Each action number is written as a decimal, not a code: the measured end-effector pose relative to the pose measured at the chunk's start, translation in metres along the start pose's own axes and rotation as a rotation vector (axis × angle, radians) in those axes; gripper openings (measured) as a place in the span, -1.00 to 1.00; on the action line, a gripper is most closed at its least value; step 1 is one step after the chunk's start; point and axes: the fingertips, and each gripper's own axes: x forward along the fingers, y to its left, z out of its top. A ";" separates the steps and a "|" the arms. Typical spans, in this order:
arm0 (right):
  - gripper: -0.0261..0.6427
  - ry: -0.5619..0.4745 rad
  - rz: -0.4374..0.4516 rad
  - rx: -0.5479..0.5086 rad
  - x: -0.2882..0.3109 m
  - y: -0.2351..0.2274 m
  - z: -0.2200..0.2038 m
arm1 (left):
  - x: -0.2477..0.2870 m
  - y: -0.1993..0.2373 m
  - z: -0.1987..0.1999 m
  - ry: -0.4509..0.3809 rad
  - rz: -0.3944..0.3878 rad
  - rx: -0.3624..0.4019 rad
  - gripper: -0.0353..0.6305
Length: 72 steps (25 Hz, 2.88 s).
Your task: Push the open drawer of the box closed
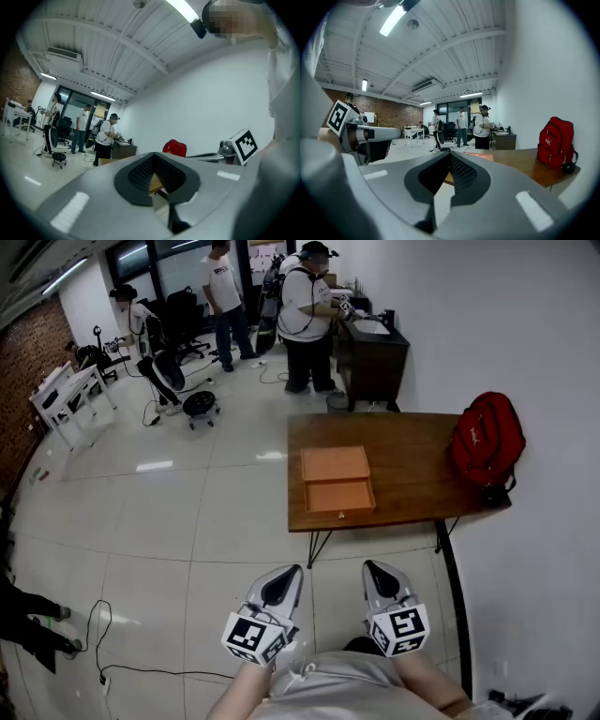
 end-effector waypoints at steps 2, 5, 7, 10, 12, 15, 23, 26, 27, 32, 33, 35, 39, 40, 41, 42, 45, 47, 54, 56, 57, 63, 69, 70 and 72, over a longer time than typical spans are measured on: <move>-0.92 0.008 -0.007 -0.003 0.003 0.001 -0.003 | -0.002 0.007 0.001 0.001 0.003 0.003 -0.88; -0.92 0.020 -0.014 -0.004 0.009 0.001 -0.004 | -0.003 0.017 0.002 -0.001 0.007 0.001 -0.88; -0.92 0.027 -0.017 -0.008 0.013 0.000 -0.004 | -0.002 0.023 0.000 0.002 0.013 -0.008 -0.88; -0.92 0.038 -0.021 -0.012 0.023 -0.010 -0.007 | 0.007 0.032 -0.009 0.011 0.018 -0.024 -0.88; -0.92 0.050 -0.024 -0.010 0.035 -0.022 -0.012 | 0.020 0.039 -0.016 0.023 0.020 -0.029 -0.88; -0.92 0.077 -0.021 -0.005 0.058 -0.039 -0.021 | 0.041 0.056 -0.030 0.058 0.031 -0.037 -0.88; -0.92 0.192 0.002 0.003 0.134 -0.088 -0.054 | 0.111 0.100 -0.073 0.170 0.042 -0.084 -0.88; -0.92 0.260 0.008 0.018 0.160 -0.109 -0.077 | 0.141 0.114 -0.091 0.217 0.041 -0.108 -0.88; -0.92 0.287 0.011 0.030 0.166 -0.116 -0.087 | 0.151 0.118 -0.099 0.235 0.041 -0.117 -0.88; -0.92 0.403 0.041 0.089 0.196 -0.132 -0.137 | 0.190 0.131 -0.152 0.348 0.026 -0.178 -0.88; -0.92 0.433 0.049 0.097 0.199 -0.132 -0.148 | 0.193 0.131 -0.165 0.379 0.020 -0.195 -0.88; -0.92 0.492 0.064 0.113 0.205 -0.133 -0.171 | 0.197 0.131 -0.190 0.439 0.012 -0.228 -0.88; -0.92 0.562 0.086 0.142 0.219 -0.138 -0.198 | 0.207 0.137 -0.225 0.504 0.028 -0.281 -0.88; -0.92 0.573 0.092 0.151 0.221 -0.138 -0.202 | 0.208 0.139 -0.232 0.513 0.037 -0.293 -0.88; -0.92 0.584 0.099 0.157 0.223 -0.137 -0.206 | 0.210 0.140 -0.236 0.521 0.046 -0.304 -0.88; -0.92 0.592 0.106 0.161 0.225 -0.136 -0.208 | 0.211 0.142 -0.239 0.526 0.054 -0.313 -0.88; -0.92 0.595 0.131 0.168 0.234 -0.133 -0.206 | 0.218 0.150 -0.241 0.529 0.075 -0.331 -0.88; -0.92 0.596 0.146 0.185 0.240 -0.132 -0.204 | 0.222 0.155 -0.241 0.525 0.090 -0.350 -0.88; -0.92 0.610 0.170 0.204 0.255 -0.139 -0.201 | 0.236 0.163 -0.236 0.517 0.114 -0.377 -0.88; -0.92 0.616 0.180 0.198 0.259 -0.141 -0.201 | 0.241 0.166 -0.236 0.517 0.123 -0.379 -0.88; -0.92 0.617 0.184 0.195 0.261 -0.143 -0.200 | 0.244 0.167 -0.235 0.517 0.127 -0.380 -0.88; -0.92 0.610 0.196 0.186 0.286 -0.155 -0.193 | 0.268 0.182 -0.229 0.503 0.152 -0.380 -0.88; -0.92 0.595 0.186 0.182 0.307 -0.168 -0.185 | 0.288 0.199 -0.223 0.489 0.161 -0.380 -0.88; -0.92 0.592 0.186 0.184 0.311 -0.170 -0.184 | 0.290 0.201 -0.222 0.485 0.163 -0.381 -0.88; -0.92 0.586 0.183 0.189 0.317 -0.175 -0.182 | 0.296 0.205 -0.221 0.476 0.168 -0.380 -0.88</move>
